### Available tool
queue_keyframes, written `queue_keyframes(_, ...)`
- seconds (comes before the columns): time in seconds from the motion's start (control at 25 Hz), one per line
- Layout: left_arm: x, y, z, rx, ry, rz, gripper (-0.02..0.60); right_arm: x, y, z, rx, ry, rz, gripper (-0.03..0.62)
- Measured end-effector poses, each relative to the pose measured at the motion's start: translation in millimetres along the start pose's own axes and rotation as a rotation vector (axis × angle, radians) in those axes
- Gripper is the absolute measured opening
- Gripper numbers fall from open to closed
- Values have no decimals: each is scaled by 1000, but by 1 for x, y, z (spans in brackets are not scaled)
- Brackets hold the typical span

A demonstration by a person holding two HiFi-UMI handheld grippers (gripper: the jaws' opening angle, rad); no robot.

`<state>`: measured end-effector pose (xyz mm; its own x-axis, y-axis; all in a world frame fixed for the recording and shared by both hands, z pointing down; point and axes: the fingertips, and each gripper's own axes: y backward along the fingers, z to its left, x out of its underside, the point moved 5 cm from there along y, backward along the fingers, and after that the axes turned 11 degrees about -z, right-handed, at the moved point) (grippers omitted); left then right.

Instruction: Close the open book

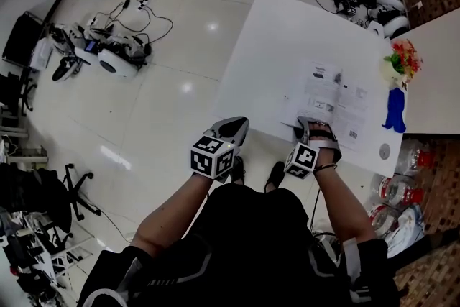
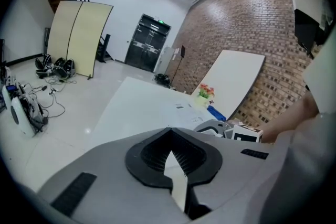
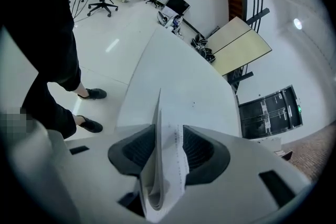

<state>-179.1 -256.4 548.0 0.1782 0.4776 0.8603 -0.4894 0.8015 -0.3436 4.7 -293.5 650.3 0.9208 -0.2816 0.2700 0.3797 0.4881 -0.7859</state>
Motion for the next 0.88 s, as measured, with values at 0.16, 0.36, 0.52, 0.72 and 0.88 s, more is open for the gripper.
queue_keyframes(0.16, -1, 1, -1, 8, -3, 5, -6, -2, -1, 0, 25, 27, -4, 126)
queue_keyframes(0.36, 0, 5, 0, 19, -8, 17, -6, -3, -3, 3, 114, 28, 2, 124)
queue_keyframes(0.52, -1, 3, -1, 31, -19, 27, -6, -6, -2, 7, 155, 11, -14, 55)
queue_keyframes(0.72, -9, -1, -3, 50, -40, 30, -6, -8, 19, -4, 274, -140, -72, 11)
queue_keyframes(0.88, -16, -11, -13, 93, -59, 32, -6, -6, 46, -15, 360, -336, -131, 9)
